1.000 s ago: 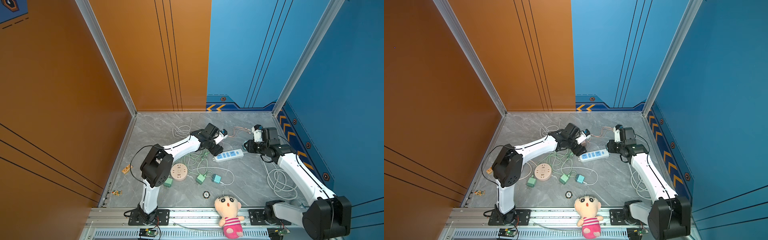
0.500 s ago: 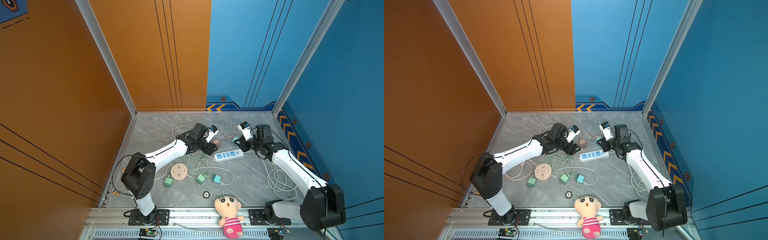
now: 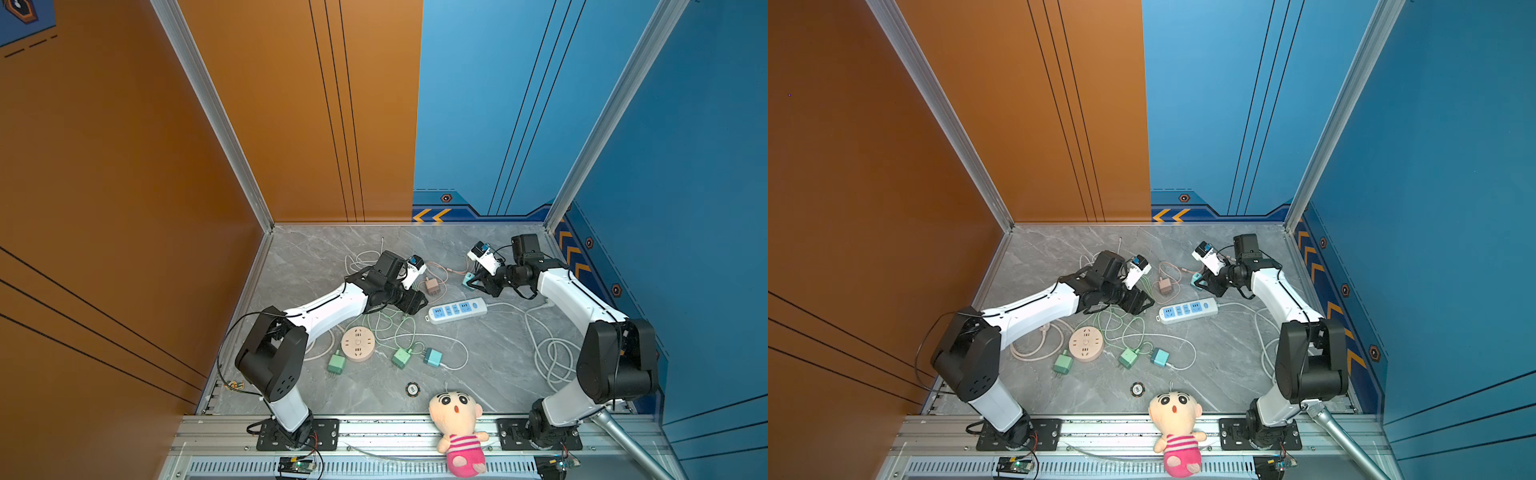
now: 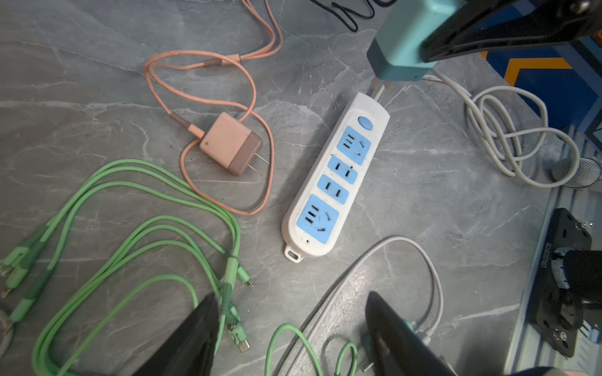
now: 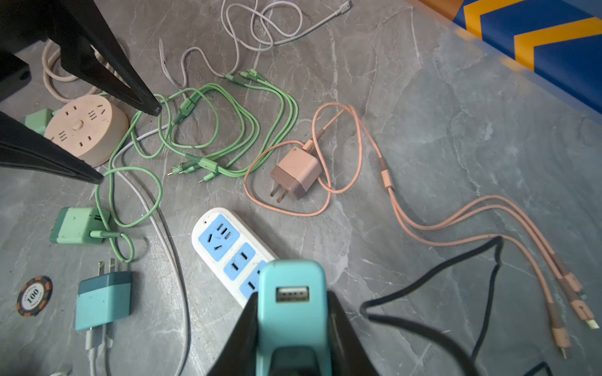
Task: Insert plugs into power strip
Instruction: Pass the plug.
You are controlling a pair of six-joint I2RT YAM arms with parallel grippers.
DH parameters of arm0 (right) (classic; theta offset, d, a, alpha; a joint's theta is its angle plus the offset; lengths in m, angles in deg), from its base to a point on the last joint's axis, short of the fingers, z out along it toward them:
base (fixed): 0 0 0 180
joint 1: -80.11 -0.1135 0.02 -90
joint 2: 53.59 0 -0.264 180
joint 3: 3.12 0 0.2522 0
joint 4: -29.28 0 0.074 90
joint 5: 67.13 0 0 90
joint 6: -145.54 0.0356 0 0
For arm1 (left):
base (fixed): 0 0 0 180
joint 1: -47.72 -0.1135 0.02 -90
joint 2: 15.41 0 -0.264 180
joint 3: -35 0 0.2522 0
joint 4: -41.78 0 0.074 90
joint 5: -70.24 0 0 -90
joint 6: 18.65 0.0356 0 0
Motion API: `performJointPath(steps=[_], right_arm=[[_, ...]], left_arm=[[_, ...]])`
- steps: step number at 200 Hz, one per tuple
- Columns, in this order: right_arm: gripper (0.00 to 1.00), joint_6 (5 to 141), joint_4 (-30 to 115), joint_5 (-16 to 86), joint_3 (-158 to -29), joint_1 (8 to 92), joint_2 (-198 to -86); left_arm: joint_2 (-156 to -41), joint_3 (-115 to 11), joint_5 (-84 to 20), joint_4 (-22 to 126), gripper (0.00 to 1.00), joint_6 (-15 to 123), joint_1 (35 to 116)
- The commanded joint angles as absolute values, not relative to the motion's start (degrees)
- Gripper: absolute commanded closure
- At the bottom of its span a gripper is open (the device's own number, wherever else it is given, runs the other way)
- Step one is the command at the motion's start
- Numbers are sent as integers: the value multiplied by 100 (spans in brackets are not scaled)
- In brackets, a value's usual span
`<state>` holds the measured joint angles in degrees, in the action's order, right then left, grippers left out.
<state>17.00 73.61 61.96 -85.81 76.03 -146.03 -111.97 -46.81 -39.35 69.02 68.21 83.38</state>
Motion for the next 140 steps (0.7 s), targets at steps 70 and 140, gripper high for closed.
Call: performJointPath(steps=[70,140], right_arm=[[100,794,7987,6516,-8709,7795,-14876],[100,483,7987,6177,-8641,7520,-15105]], left_arm=[[-12179,-5240,-4466,6895,28,6180,8621],[-12547,-5546,-4683,7231,28,6121,8659]])
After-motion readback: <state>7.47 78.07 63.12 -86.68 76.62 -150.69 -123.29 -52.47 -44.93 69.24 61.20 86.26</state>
